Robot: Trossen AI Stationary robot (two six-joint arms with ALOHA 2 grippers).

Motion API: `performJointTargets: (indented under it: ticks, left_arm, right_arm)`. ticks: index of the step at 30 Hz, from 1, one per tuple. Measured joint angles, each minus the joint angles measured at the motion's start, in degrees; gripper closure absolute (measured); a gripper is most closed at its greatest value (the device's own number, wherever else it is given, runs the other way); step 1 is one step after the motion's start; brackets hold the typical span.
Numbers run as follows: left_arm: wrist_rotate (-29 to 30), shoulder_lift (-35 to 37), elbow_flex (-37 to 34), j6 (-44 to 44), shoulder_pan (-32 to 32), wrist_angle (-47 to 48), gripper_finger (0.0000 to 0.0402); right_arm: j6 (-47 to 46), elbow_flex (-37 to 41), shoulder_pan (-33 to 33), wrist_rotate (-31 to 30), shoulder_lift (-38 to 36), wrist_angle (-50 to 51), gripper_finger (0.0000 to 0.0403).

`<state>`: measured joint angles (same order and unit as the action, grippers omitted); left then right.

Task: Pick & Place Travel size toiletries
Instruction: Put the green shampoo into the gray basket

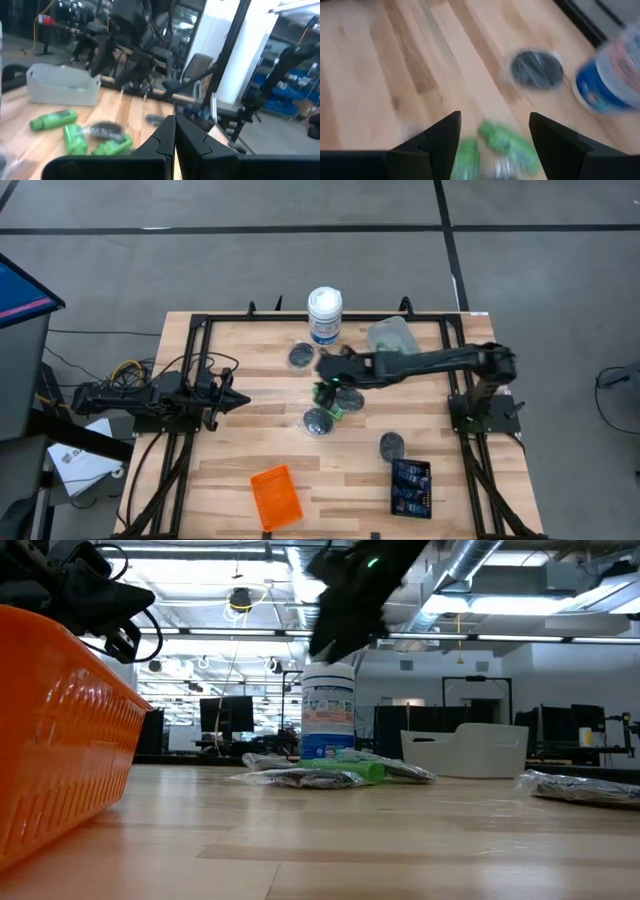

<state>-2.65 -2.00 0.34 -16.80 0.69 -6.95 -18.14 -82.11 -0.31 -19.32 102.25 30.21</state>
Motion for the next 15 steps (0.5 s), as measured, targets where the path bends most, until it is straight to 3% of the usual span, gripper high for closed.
performJointTargets:
  ticks: [10, 12, 15]
  left_arm:
    - [-0.2, -5.3, 0.0, 0.0, 0.0, -2.8, 0.0401]
    - [-0.2, -6.1, 0.0, 0.0, 0.0, -2.6, 0.0401]
    - [-0.2, -7.3, 0.0, 0.0, 0.0, -2.6, 0.0401]
  right_arm:
    - [11.7, -8.6, -3.6, 3.0, 13.3, 2.7, 0.0175]
    - [14.2, -9.7, -3.9, 3.0, 13.8, 6.9, 0.0175]
    - [17.5, -11.8, -4.1, 3.0, 15.8, 4.7, 0.0175]
